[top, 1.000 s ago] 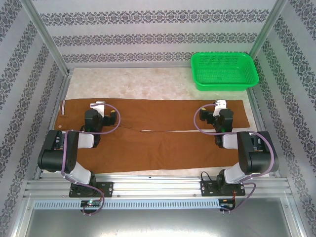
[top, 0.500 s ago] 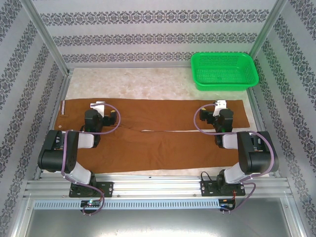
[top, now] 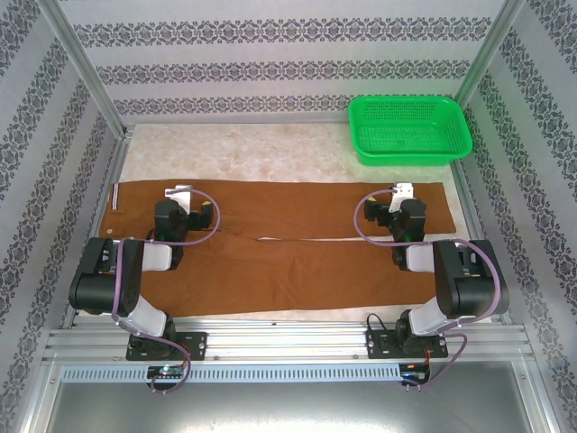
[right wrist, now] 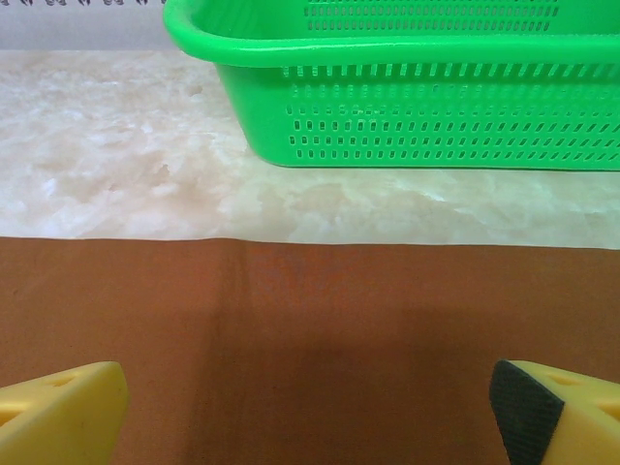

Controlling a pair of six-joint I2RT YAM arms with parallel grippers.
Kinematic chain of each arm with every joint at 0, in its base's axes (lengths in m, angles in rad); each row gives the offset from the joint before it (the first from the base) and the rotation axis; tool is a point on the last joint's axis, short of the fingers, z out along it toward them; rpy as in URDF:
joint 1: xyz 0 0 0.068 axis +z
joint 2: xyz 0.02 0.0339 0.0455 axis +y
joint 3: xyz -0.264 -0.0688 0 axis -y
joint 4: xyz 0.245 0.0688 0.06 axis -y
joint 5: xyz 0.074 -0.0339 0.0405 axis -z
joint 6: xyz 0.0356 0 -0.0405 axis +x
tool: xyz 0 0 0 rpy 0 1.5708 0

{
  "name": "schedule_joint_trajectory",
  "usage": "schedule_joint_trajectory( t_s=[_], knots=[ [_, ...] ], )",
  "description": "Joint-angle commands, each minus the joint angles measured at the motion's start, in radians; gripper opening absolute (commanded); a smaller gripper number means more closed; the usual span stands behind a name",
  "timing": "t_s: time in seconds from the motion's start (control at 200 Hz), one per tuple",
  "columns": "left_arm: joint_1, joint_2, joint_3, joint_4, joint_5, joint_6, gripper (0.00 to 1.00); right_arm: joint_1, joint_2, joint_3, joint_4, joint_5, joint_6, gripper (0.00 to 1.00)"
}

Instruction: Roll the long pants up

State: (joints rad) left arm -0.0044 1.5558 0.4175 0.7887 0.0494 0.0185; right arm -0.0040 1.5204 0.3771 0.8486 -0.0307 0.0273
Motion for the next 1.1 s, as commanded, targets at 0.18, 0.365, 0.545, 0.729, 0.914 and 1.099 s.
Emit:
schedule_joint_trajectory(
  t_s=[0.18, 0.365, 0.545, 0.729, 0.914, 1.099],
  knots=[
    [0.009, -0.007, 0.019, -0.011, 0.011, -0.012, 1.0, 0.003, -0.018, 0.019, 0.011, 0.004, 0.004, 0.98],
    [0.006, -0.034, 0.03, -0.055, -0.004, -0.01, 1.0, 0.01, -0.029, 0.023, -0.007, 0.074, 0.016, 0.98],
    [0.029, -0.079, 0.31, -0.554, -0.184, -0.081, 1.0, 0.016, -0.105, 0.114, -0.216, 0.189, 0.053, 0.98],
    [0.115, 0.008, 0.445, -0.675, 0.076, -0.251, 1.0, -0.023, -0.226, 0.341, -0.58, 0.154, 0.116, 0.98],
    [0.119, 0.043, 0.548, -0.724, 0.163, -0.297, 1.0, -0.055, -0.215, 0.394, -0.66, 0.141, 0.149, 0.98],
    [0.164, 0.077, 0.758, -0.998, 0.072, -0.212, 1.0, -0.078, -0.17, 0.422, -0.706, 0.159, 0.181, 0.98]
  ],
)
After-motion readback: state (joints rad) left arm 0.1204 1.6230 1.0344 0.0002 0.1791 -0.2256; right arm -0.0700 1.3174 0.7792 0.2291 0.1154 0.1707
